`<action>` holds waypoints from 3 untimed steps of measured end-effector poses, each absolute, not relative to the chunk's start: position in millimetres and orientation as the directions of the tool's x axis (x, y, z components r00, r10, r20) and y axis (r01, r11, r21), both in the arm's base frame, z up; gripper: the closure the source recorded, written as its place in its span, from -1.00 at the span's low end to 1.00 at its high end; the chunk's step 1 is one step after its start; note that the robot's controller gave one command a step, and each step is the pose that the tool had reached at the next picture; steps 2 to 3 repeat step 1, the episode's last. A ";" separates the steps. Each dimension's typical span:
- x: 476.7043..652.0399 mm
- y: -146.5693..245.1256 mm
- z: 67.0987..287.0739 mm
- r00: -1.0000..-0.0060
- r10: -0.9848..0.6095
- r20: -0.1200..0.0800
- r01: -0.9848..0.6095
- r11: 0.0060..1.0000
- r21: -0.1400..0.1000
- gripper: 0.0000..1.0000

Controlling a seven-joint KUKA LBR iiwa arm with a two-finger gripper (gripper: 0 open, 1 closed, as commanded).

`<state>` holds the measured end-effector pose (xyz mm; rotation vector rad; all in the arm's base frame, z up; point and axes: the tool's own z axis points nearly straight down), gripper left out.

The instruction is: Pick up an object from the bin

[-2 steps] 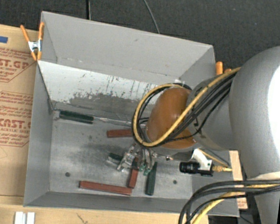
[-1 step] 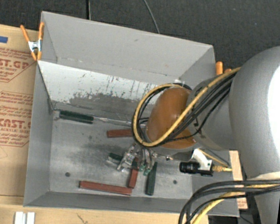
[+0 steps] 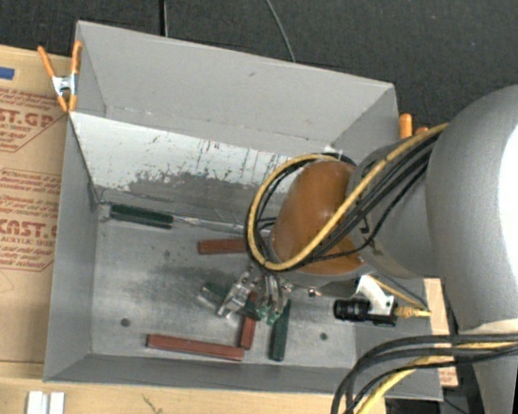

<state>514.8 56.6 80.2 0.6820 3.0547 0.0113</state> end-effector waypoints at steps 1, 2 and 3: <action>510.3 55.2 98.0 -0.905 0.425 0.006 0.425 0.905 -0.002 1.00; 510.3 55.2 98.0 -0.905 0.425 0.006 0.425 0.905 -0.002 1.00; 510.3 55.2 98.0 -0.905 0.425 0.006 0.425 0.905 -0.002 1.00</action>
Offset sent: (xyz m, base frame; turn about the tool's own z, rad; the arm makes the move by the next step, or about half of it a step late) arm 0.0000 -0.0001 0.0076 -0.0001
